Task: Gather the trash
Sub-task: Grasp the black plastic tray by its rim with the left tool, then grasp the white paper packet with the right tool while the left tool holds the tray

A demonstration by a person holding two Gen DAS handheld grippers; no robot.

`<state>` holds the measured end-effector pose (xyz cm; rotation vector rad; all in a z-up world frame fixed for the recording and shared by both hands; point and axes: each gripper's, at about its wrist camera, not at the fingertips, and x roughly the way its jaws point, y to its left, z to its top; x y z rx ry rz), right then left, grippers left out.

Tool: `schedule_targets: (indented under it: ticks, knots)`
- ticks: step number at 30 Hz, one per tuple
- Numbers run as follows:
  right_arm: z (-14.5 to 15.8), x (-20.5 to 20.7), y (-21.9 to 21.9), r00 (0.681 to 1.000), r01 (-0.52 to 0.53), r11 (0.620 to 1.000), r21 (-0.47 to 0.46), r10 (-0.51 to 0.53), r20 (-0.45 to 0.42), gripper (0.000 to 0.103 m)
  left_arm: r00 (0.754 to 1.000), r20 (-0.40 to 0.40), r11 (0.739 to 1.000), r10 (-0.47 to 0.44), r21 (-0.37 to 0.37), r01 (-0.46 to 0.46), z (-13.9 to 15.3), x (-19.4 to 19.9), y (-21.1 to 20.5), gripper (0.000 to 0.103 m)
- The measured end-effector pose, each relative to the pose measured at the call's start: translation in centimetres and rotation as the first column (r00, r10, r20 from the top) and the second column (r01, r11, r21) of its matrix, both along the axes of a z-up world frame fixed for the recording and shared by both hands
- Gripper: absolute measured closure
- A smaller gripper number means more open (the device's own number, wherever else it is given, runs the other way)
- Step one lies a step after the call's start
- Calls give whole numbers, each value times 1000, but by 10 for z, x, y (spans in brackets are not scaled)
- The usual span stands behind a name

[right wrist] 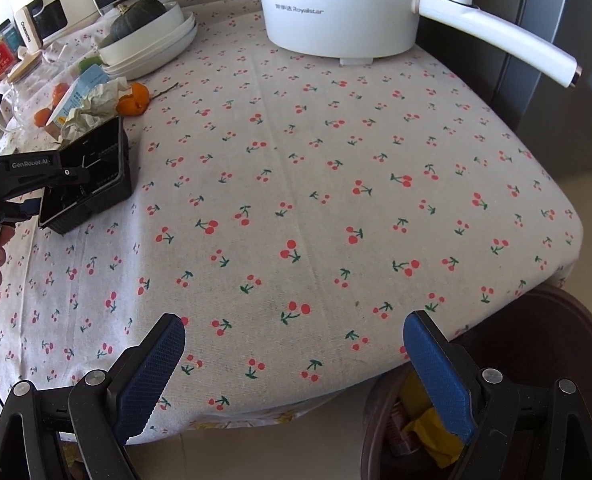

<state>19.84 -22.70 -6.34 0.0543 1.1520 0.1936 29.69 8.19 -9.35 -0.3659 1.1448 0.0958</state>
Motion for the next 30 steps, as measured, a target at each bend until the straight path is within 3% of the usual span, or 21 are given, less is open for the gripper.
schedule_targets:
  ticks: [6, 12, 15, 20, 26, 30]
  knots:
    - [-5, -1, 6, 1000, -16, 1000, -14, 16, -14, 11, 1000, -5, 1000, -7, -21, 7, 12, -20, 14, 44]
    - [-3, 1, 11, 1000, -11, 1000, -4, 11, -12, 11, 999, 31, 998, -16, 69, 14, 48, -53, 37, 44]
    - [-9, 1, 18, 999, -23, 1000, -8, 23, -25, 11, 998, 60, 998, 3, 69, -7, 61, -75, 57, 44]
    - [-13, 2, 27, 999, -19, 1000, 13, 20, -50, 11, 994, 82, 997, 72, 35, -75, 69, -104, 96, 44]
    - [-1, 18, 42, 998, 22, 999, 48, -19, -57, 11, 990, 102, 992, 97, 70, -105, 71, -115, 129, 44]
    - [11, 42, 76, 1000, 12, 998, 54, -12, -4, 11, 986, 103, 986, 132, 91, -141, 67, -118, 155, 44]
